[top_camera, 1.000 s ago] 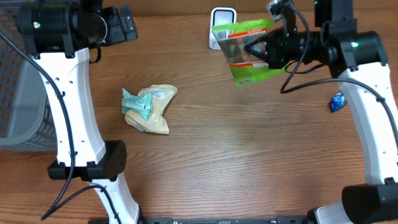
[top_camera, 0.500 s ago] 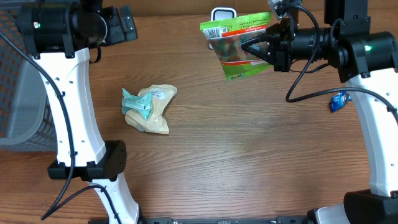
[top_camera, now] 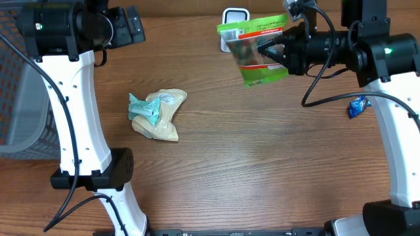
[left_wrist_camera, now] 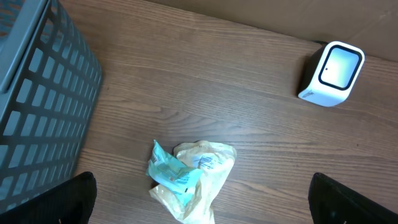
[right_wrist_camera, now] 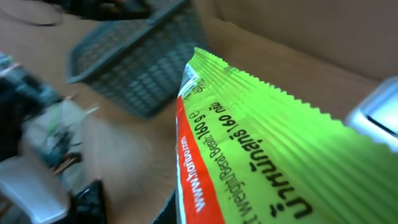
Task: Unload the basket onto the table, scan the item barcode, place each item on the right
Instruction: 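Hold the green packet barcode in front of the white scanner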
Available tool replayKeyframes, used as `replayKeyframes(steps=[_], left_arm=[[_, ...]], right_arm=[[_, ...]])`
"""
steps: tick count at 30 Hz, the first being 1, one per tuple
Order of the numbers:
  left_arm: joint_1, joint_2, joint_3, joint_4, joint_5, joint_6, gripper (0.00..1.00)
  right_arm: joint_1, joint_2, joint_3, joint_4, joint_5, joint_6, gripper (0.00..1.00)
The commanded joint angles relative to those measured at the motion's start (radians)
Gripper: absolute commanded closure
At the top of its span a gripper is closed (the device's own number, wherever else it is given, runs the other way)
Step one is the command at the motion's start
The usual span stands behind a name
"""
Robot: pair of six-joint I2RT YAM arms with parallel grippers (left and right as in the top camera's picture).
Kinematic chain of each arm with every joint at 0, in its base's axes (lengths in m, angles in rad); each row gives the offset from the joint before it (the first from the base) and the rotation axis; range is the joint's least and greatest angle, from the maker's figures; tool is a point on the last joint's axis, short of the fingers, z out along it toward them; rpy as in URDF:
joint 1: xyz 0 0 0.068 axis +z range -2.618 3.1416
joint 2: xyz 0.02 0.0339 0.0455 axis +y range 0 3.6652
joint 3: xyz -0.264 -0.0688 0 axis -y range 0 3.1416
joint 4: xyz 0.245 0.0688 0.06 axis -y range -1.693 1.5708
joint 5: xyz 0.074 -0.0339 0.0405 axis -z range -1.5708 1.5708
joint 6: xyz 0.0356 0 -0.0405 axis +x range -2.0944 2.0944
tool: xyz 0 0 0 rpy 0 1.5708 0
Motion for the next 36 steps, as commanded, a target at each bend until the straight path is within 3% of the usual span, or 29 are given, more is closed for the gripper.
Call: replayKeyframes(steps=[1, 10, 16, 26, 36], left_arm=[[-0.013, -0.018, -0.002, 0.001, -0.003, -0.006, 0.0], [-0.013, -0.018, -0.002, 0.001, -0.003, -0.006, 0.0], [-0.013, -0.018, -0.002, 0.001, -0.003, -0.006, 0.0], [-0.013, -0.018, -0.002, 0.001, -0.003, -0.006, 0.0], [-0.013, -0.018, -0.002, 0.001, -0.003, -0.006, 0.0]], right_arm=[[0.037, 0.006, 0.029, 0.027, 0.303, 0.163, 0.96], [0.248, 0.175, 0.029, 0.177, 1.201, 0.273, 0.96], [0.317, 0.361, 0.029, 0.407, 1.537, 0.088, 0.96], [0.339, 0.581, 0.028, 0.76, 1.617, -0.375, 0.96], [0.339, 0.655, 0.027, 0.895, 1.669, -0.621, 0.96]])
